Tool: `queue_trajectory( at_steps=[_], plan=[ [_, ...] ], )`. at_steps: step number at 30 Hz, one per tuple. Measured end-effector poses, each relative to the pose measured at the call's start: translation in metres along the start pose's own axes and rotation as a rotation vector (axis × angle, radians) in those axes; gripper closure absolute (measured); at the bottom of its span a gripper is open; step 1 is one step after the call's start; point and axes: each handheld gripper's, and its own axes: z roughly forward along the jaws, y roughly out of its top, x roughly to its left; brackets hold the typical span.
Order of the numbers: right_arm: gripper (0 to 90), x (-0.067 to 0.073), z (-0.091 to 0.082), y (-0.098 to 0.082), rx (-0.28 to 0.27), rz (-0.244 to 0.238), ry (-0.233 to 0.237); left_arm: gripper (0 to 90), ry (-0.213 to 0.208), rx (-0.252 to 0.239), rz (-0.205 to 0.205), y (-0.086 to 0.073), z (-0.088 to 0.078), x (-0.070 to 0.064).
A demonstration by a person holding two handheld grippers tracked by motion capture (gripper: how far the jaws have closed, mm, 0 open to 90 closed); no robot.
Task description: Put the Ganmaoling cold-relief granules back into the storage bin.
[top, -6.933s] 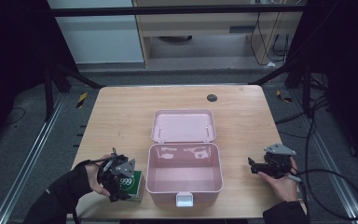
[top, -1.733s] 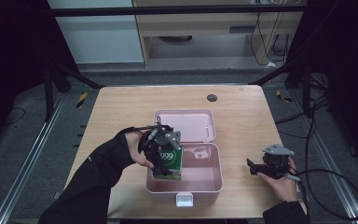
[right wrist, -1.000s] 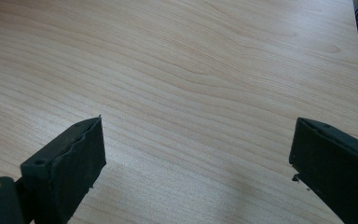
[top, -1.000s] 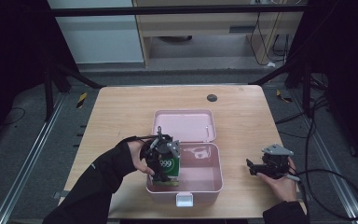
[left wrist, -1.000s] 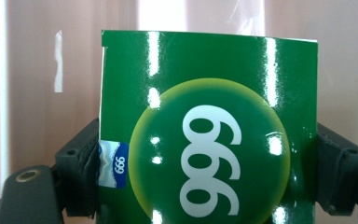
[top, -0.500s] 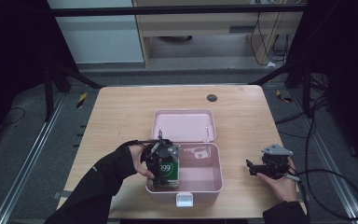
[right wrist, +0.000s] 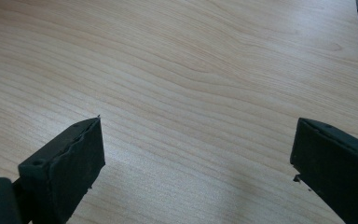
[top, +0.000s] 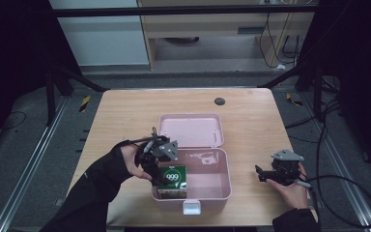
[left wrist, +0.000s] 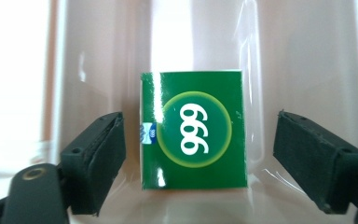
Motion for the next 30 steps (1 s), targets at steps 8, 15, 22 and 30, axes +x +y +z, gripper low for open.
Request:
queue_trajectory(
  at_steps=[8,15,22,30],
  plan=[
    [3.7,0.0,0.0,0.0,0.001,0.003,0.001,24.2,0.054,-0.057,-0.046,-0.023,-0.032,-0.004],
    [4.0,0.0,0.0,0.0,0.002,0.005,0.002,27.3,0.084,-0.071,-0.095,-0.053,-0.045,-0.008],
    [4.4,0.0,0.0,-0.001,0.004,0.004,0.003,28.7,0.101,-0.082,-0.172,-0.086,-0.04,-0.01],
    [4.9,0.002,0.001,-0.002,0.011,-0.001,0.008,29.0,0.096,-0.092,-0.259,-0.12,-0.014,-0.011]
  ],
)
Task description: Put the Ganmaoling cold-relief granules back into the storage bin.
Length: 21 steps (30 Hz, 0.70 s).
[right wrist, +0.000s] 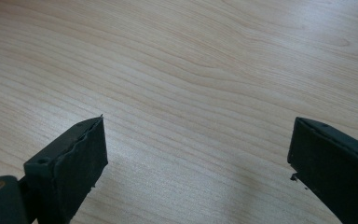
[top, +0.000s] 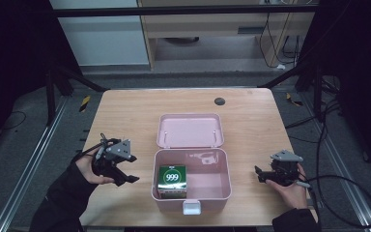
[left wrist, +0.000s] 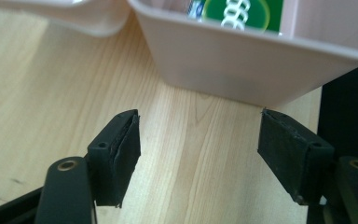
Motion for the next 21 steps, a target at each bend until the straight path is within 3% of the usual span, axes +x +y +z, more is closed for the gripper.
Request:
queue_trajectory(
  at_steps=[2,7,16,21],
  plan=[
    [4.9,0.0,0.0,0.0,0.001,0.002,-0.001,29.0,0.008,0.024,-0.014,-0.007,0.006,0.003],
    [5.0,0.0,0.001,-0.001,0.0,-0.001,-0.003,28.5,0.008,0.021,-0.052,-0.021,0.017,0.007],
    [4.1,-0.001,0.001,-0.001,0.004,-0.005,-0.009,24.0,0.006,0.051,-0.08,-0.042,0.031,0.012],
    [3.9,-0.001,0.001,-0.002,0.004,-0.002,-0.013,22.2,0.027,0.056,-0.102,-0.052,0.034,0.013]
  ],
)
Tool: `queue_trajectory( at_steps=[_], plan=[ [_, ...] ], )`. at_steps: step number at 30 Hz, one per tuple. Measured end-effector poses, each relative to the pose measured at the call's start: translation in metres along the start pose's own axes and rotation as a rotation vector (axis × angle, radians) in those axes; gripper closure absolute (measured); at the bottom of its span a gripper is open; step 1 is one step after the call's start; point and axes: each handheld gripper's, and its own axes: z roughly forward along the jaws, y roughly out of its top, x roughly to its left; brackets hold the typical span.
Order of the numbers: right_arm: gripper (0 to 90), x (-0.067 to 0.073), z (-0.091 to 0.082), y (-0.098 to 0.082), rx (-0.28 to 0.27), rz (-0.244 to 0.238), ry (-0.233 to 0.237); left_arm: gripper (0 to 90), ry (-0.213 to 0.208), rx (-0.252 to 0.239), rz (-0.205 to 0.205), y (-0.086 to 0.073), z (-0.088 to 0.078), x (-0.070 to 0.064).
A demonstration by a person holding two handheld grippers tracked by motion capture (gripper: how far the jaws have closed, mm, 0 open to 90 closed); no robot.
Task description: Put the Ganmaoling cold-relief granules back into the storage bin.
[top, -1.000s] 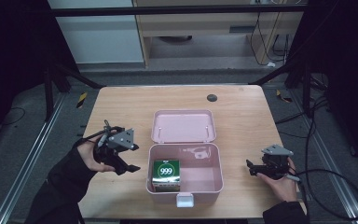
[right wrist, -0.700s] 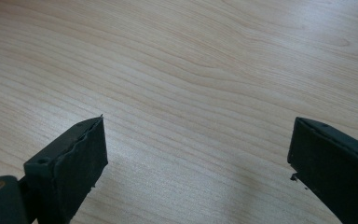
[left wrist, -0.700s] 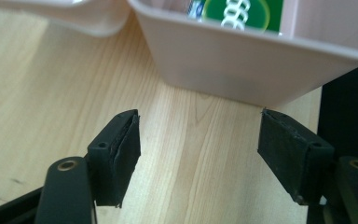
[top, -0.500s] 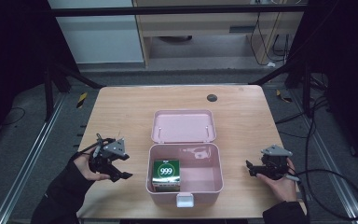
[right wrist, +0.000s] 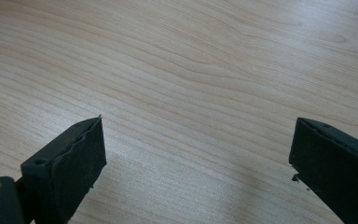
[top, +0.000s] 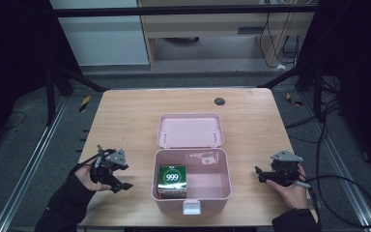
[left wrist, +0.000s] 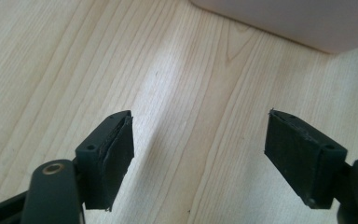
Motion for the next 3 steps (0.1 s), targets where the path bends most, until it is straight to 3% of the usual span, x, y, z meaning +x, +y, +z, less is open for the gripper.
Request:
queue_trajectory(
  at_steps=[3],
  plan=[
    [3.9,0.0003,0.0002,0.0001,0.0,0.004,0.0,21.0,0.01,-0.003,-0.016,-0.0035,0.0012,0.0013]
  ],
)
